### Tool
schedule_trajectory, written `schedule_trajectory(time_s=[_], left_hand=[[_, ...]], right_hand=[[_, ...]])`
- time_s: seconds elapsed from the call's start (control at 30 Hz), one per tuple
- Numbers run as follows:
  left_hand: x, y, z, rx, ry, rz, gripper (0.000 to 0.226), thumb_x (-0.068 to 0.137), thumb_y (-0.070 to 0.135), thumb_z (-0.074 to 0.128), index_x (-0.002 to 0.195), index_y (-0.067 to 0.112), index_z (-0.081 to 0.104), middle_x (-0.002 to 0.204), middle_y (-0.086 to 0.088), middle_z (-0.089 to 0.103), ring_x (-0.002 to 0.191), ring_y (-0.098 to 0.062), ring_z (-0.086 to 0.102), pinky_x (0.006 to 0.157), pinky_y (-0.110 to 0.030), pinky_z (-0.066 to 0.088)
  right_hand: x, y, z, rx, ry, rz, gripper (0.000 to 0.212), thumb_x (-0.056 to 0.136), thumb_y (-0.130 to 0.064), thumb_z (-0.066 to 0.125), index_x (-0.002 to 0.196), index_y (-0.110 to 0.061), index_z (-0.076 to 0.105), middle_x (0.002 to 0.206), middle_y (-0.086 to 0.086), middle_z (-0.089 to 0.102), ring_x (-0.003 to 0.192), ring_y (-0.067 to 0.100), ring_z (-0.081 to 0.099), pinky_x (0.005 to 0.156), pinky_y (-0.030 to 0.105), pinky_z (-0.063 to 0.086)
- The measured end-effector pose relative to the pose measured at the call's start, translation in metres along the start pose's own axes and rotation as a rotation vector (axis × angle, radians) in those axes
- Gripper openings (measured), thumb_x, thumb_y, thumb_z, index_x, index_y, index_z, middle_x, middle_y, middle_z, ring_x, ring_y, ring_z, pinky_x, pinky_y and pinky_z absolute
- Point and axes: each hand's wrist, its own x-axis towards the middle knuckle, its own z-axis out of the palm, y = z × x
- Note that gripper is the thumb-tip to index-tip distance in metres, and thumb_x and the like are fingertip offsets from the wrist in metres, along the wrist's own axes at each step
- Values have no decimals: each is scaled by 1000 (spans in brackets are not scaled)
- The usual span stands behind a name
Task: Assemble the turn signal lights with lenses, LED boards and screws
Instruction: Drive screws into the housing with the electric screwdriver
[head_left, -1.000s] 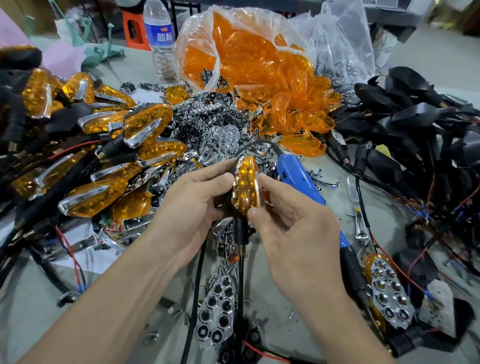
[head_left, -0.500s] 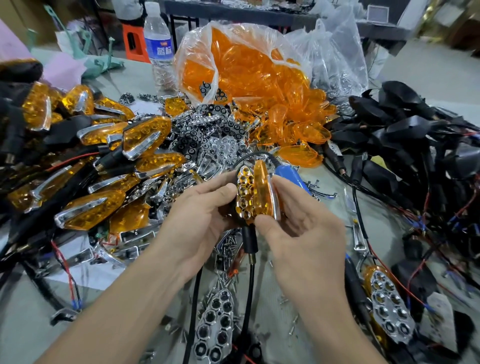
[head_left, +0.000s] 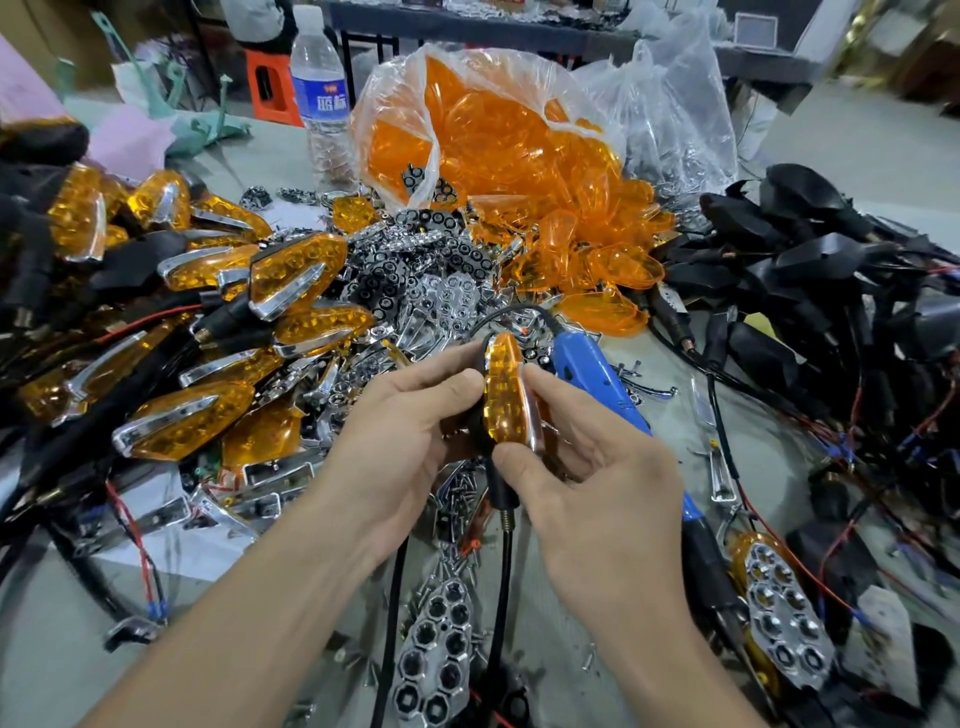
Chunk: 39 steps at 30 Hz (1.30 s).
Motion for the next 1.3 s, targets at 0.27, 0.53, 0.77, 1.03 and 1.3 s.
schedule_trajectory(time_s=[0.27, 0.53, 0.77, 1.03, 1.3], left_hand=[[-7, 1, 4, 112, -13, 28, 33, 80, 16, 68, 111, 17, 81, 107, -10, 80, 91, -21, 76, 74, -28, 62], [-11, -1, 7, 147, -3, 67, 26, 92, 13, 68, 114, 21, 78, 112, -7, 79, 107, -27, 75, 95, -40, 61], [-10, -3, 10, 147, -11, 129, 35, 73, 11, 73, 106, 17, 82, 99, -8, 80, 89, -18, 75, 81, -28, 62], [-11, -7, 8, 229, -12, 165, 35, 77, 7, 76, 110, 20, 80, 99, -10, 80, 91, -22, 76, 82, -28, 61], [-6, 7, -1, 179, -166, 55, 52, 81, 5, 72, 133, 13, 68, 113, -15, 77, 94, -23, 73, 72, -30, 60]], right_hand=[[-6, 1, 5, 13, 62, 6, 63, 79, 14, 78, 124, -31, 74, 95, -38, 72, 89, -13, 71, 77, 4, 52], [-6, 3, 9, -31, 70, -17, 67, 83, 5, 80, 123, -47, 71, 107, -32, 74, 93, -6, 73, 84, 16, 59], [-8, 0, 13, -59, 77, -20, 72, 78, -18, 83, 131, -58, 56, 125, -24, 70, 106, 5, 73, 97, 32, 59], [-9, -2, 12, -191, 75, -84, 61, 82, -18, 81, 133, -46, 61, 102, -30, 72, 91, -3, 72, 85, 14, 57], [9, -1, -8, 25, -74, 7, 66, 77, 11, 79, 113, -44, 75, 101, -21, 79, 96, 3, 76, 81, 14, 57]])
